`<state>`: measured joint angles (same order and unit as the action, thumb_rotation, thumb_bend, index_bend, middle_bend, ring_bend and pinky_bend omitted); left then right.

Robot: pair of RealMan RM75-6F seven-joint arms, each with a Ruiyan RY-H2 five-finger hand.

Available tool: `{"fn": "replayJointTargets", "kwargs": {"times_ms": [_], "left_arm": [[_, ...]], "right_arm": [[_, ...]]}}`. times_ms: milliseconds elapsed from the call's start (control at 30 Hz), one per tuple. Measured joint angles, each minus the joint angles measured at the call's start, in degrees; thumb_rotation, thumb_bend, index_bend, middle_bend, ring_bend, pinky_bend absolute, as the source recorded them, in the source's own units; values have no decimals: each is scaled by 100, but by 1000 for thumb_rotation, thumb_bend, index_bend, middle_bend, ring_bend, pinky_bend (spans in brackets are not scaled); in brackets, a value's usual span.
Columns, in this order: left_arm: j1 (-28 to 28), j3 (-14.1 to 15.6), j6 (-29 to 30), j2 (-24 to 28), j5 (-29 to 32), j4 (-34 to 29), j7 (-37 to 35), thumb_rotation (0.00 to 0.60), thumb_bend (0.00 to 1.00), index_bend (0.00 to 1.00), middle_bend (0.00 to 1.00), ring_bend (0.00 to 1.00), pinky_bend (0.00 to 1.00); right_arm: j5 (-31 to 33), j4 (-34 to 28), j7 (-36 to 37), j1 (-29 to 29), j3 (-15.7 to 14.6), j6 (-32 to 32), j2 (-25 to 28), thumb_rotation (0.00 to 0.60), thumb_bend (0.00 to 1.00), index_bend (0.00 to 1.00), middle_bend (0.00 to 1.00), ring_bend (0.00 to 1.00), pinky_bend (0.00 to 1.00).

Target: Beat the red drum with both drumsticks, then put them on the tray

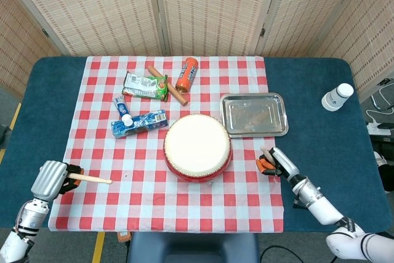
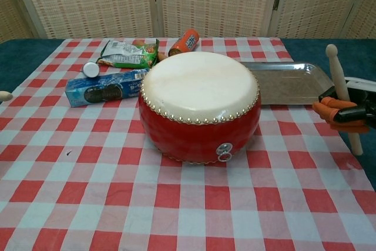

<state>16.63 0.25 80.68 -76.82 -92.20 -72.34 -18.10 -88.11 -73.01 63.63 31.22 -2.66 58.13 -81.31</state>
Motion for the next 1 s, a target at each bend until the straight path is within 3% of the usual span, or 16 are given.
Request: {"fn": "replayJointTargets", "kwargs": {"times_ms": [233, 467, 667, 1000], "left_arm": [[53, -39, 1, 68, -25, -104, 141, 600, 809, 1000, 1000, 1000, 1000], [306, -174, -302, 191, 29, -328, 362, 600, 810, 1000, 1000, 1000, 1000], [701, -389, -664, 322, 64, -739, 845, 600, 808, 1000, 1000, 1000, 1000], [1412, -871, -1637, 463, 681, -1451, 1945, 600, 809, 1000, 1000, 1000, 1000]], "right_arm": [[941, -1700, -3543, 593, 143, -1109, 1373, 600, 636, 1000, 1000, 1000, 1000], [2623, -2788, -5987, 1473, 263, -2025, 2494, 600, 600, 1000, 1000, 1000, 1000], [3744, -3063, -7002, 2315, 334, -2417, 2850, 600, 591, 1000, 1000, 1000, 1000], [4951, -2893, -8148, 3456, 166, -2587, 2595, 600, 591, 1000, 1000, 1000, 1000]]}}
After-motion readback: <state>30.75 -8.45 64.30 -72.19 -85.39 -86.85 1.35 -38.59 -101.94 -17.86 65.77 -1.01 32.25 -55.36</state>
